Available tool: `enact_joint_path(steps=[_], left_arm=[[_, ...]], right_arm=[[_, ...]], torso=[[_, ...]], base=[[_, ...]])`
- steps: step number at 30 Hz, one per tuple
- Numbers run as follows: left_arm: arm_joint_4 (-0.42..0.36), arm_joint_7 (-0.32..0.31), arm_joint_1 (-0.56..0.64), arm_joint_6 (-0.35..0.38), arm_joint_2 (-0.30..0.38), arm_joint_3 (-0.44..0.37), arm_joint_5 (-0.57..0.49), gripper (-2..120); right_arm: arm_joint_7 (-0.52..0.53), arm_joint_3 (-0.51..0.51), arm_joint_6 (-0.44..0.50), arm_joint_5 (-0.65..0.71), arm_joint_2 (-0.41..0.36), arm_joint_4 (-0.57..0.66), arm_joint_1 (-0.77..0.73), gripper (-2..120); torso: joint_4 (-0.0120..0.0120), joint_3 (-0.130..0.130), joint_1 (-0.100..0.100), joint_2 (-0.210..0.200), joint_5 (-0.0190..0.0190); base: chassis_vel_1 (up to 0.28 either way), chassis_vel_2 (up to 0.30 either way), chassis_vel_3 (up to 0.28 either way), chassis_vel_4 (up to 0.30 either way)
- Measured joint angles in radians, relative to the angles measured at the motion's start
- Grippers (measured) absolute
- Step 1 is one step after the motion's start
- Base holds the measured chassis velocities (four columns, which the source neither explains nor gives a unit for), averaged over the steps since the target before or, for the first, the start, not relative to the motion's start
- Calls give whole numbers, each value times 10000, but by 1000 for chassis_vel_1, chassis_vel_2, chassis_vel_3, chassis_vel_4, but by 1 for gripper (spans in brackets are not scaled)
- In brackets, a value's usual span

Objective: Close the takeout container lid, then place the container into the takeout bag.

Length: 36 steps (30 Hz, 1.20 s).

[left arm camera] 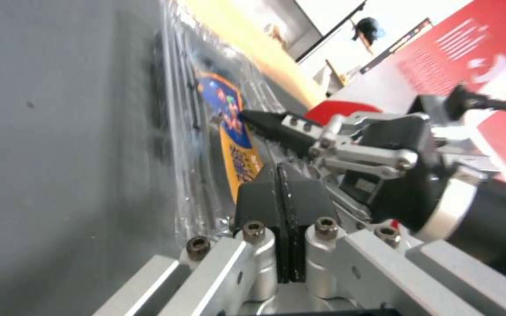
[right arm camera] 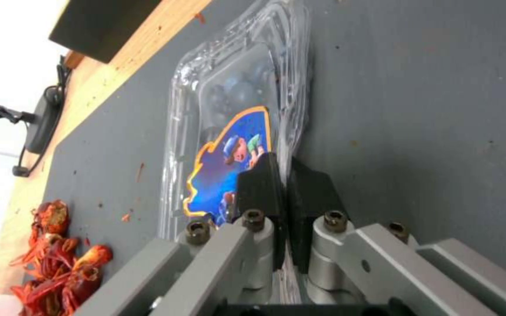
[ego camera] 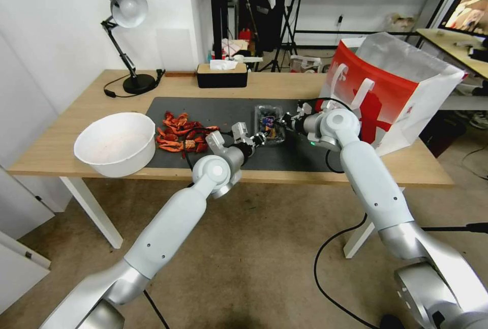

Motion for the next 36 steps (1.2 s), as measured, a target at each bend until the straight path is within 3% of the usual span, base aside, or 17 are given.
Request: enact_joint_path(steps=[7, 10, 18, 24, 25, 27, 28, 30, 32, 34, 36], left_arm=[[-1182, 238, 722, -249, 757, -352, 400, 0], [-2027, 766, 1572, -514, 1288, -634, 1500, 2], [-2978, 1067, 2678, -1145, 2000, -1068, 2931, 27], [-3583, 1112, 3806, -2143, 2684, -1506, 4370, 50], [-3795, 1058, 4272, -2420, 2880, -1665, 4740, 56], [-3882, 1017, 4447, -2487, 2934, -1735, 4876, 56], [-4186, 726, 5239, -2750, 3117, -2014, 5481, 67], [-4391, 396, 5815, -2941, 3218, -2190, 5977, 73], [-4455, 241, 5980, -3004, 3241, -2228, 6138, 76], [-4576, -508, 6481, -3189, 3269, -2308, 6780, 87], [-4575, -747, 6576, -3242, 3246, -2304, 6920, 91]], right_arm=[[35, 93, -36, 134, -95, 267, -139, 0], [28, 152, -49, 196, -146, 341, -194, 0], [-28, 221, -111, 286, -139, 482, -279, 0], [-122, 250, -121, 335, -79, 487, -304, 0], [-172, 266, -121, 345, -34, 459, -288, 0], [-189, 268, -121, 346, -16, 451, -279, 0], [-269, 294, -113, 348, 77, 437, -229, 0], [-312, 302, -100, 349, 158, 429, -202, 0], [-323, 303, -94, 350, 189, 422, -192, 0], [-351, 391, -63, 349, 253, 447, -192, 0], [-353, 481, -38, 354, 222, 549, -251, 0]], torso=[[2, -1, 0, 0, 1], [2, -1, 0, 0, 1], [0, -1, -1, 0, 1], [3, -1, -1, 0, 0], [3, 0, -1, 0, -1], [1, -1, -1, 0, 1], [3, -1, -2, 1, -2], [5, -1, -2, 1, 2], [5, -2, -1, 0, 2], [7, -1, 0, 0, 1], [5, -1, 0, 0, 2]], base=[[0, 0, 0, 0], [0, 0, 0, 0], [0, 0, 0, 0], [0, 0, 0, 0], [0, 0, 0, 0], [0, 0, 0, 0], [0, 0, 0, 0], [0, 0, 0, 0], [0, 0, 0, 0], [0, 0, 0, 0], [0, 0, 0, 0]])
